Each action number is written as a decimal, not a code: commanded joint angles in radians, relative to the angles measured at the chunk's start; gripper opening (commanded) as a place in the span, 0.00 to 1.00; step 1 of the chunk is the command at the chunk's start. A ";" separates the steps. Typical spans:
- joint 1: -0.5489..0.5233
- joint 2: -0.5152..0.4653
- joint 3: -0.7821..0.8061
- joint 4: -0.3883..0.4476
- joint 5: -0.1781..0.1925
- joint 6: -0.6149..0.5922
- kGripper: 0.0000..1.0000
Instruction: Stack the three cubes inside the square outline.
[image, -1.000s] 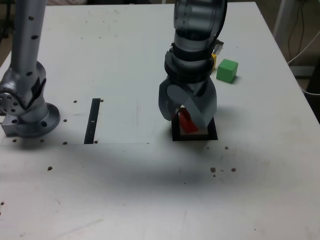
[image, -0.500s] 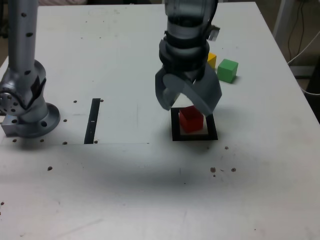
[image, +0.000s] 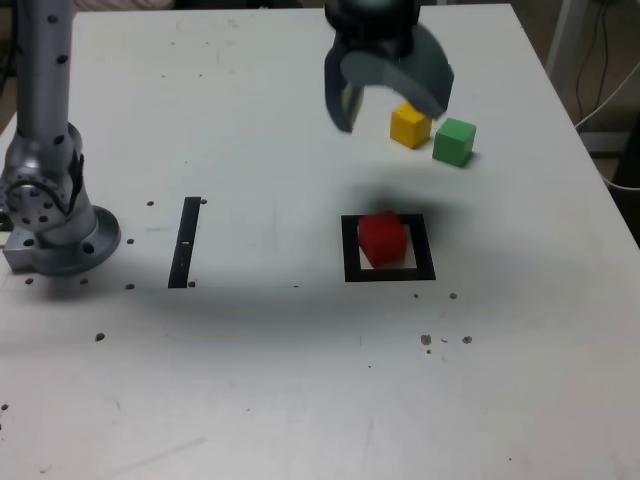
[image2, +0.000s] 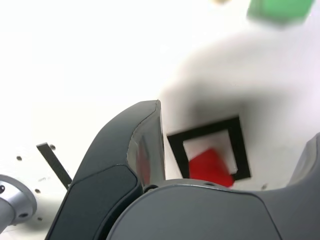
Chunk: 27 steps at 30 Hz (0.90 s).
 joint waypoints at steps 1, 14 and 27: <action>0.034 0.014 -0.033 0.011 0.002 0.016 1.00; 0.276 0.159 -0.120 -0.002 -0.005 0.060 0.99; 0.276 0.256 -0.170 -0.005 0.005 -0.021 0.99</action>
